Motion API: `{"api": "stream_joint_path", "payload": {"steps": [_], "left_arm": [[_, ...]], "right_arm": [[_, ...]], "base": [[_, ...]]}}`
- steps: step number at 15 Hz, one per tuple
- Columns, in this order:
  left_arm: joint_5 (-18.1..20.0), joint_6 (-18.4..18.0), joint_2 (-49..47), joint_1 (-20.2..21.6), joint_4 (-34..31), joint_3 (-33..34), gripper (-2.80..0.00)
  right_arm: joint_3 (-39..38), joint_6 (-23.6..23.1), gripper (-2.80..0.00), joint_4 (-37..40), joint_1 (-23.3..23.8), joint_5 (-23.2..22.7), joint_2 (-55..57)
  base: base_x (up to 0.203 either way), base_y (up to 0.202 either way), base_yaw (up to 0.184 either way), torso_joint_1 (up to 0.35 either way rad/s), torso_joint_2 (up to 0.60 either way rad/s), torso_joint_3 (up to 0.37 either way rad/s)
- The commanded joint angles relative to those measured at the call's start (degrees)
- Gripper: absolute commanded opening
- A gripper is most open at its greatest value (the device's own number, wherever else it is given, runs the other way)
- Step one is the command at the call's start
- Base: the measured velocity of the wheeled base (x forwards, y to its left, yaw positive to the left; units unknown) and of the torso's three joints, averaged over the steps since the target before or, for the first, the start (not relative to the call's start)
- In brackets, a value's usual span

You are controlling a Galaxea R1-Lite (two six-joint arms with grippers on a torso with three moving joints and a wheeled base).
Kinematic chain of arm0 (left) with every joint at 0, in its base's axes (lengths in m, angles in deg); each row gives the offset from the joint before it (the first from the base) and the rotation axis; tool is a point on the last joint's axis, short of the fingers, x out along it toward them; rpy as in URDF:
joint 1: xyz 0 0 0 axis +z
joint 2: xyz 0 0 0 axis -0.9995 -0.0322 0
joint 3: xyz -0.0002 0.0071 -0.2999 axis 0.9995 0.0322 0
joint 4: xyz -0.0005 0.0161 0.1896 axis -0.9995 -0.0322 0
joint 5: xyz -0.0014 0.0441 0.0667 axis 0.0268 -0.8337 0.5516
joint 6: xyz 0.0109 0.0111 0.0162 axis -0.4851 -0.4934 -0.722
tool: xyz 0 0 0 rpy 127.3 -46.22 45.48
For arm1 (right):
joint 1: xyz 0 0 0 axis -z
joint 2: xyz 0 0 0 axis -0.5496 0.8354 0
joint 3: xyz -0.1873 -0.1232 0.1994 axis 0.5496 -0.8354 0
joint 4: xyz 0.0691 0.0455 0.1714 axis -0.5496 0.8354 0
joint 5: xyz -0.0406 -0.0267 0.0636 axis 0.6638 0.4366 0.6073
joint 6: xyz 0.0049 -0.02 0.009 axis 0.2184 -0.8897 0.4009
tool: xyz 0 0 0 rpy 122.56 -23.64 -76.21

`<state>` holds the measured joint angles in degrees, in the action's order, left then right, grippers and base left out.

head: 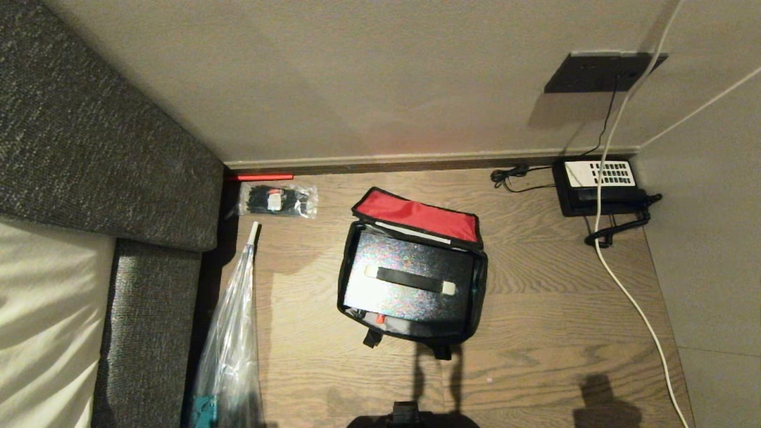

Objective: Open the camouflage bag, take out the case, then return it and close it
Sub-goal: Close the top of the storage box

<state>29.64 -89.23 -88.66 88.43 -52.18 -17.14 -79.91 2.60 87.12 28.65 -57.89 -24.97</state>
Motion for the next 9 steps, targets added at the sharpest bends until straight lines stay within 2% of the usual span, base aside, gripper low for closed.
{"api": "stream_joint_path", "payload": {"steps": [1, 3, 5, 9], "left_arm": [[0.0, 0.0, 0.1, 0.0, 0.0, 0.2, -2.80], [0.0, 0.1, 0.1, 0.0, 0.0, 0.2, -2.80], [0.0, 0.0, 0.1, 0.0, 0.0, 0.2, -2.80], [0.0, 0.1, 0.1, 0.1, 0.0, 0.2, -2.80]], "right_arm": [[-2.3, -0.3, -2.80, -3.7, 0.2, -2.2, -0.3], [-2.4, 0.9, -2.80, -3.7, 2.2, -2.5, -2.7], [-2.0, 1.4, -2.80, 0.2, 4.0, -2.6, -9.3], [-2.5, 2.2, -2.80, -0.6, 4.6, -2.8, -14.9]], "base": [[0.000, 0.000, 0.000, 0.000, 0.00, 0.000], [0.000, 0.000, 0.000, 0.000, 0.00, 0.000], [0.000, 0.000, 0.000, 0.000, 0.00, 0.000], [0.000, 0.000, 0.000, 0.000, 0.00, 0.000]]}}
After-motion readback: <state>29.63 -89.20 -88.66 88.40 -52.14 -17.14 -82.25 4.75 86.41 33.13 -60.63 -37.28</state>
